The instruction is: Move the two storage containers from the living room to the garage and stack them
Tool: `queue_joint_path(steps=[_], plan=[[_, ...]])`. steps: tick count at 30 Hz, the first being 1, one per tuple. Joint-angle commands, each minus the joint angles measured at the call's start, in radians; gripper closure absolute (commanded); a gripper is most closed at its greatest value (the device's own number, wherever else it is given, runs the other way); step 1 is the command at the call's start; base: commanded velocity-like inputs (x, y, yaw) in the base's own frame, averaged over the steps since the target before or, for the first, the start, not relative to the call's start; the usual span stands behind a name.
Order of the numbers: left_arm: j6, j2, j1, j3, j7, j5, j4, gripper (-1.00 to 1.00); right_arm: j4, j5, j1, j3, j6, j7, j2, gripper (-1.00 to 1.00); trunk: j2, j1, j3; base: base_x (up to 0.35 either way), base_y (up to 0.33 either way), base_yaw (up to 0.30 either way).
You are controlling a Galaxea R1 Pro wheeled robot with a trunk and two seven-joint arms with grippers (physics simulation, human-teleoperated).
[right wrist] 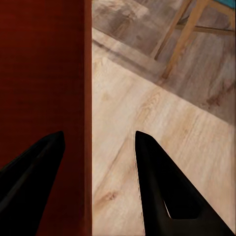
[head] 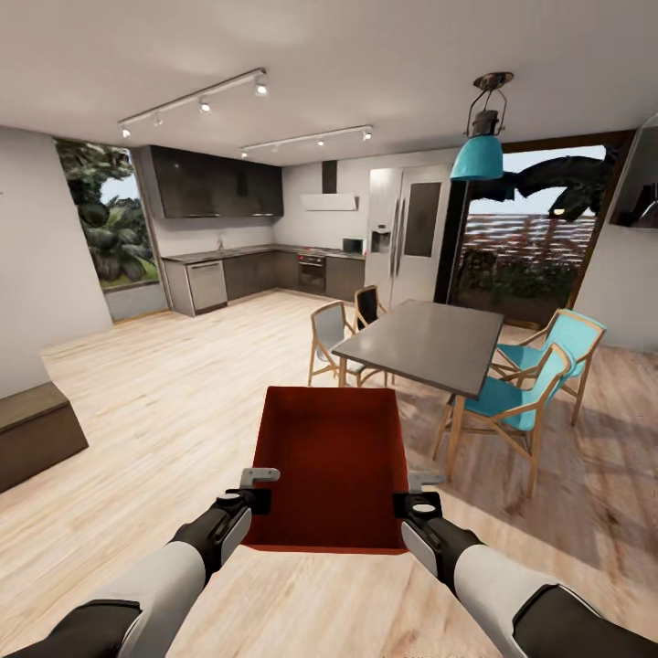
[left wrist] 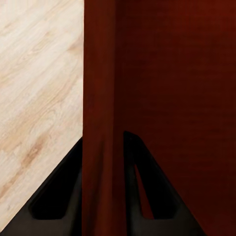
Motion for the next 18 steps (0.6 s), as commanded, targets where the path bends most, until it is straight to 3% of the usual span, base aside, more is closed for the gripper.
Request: queue_joint_path(steps=[1,18], plan=[[0.008,0.000,0.000,0.011,0.009,-0.007,-0.001,1.00,-0.006,0.006,-0.002,-0.031,0.004,0.039,0.000,1.00,-0.002,0.000,-0.002,0.000,0.000,-0.260],[0.008,0.001,0.000,0.012,0.009,-0.007,-0.001,1.00,-0.006,0.006,-0.002,-0.031,0.004,0.039,0.000,1.00,-0.002,0.000,-0.002,0.000,0.000,-0.260]])
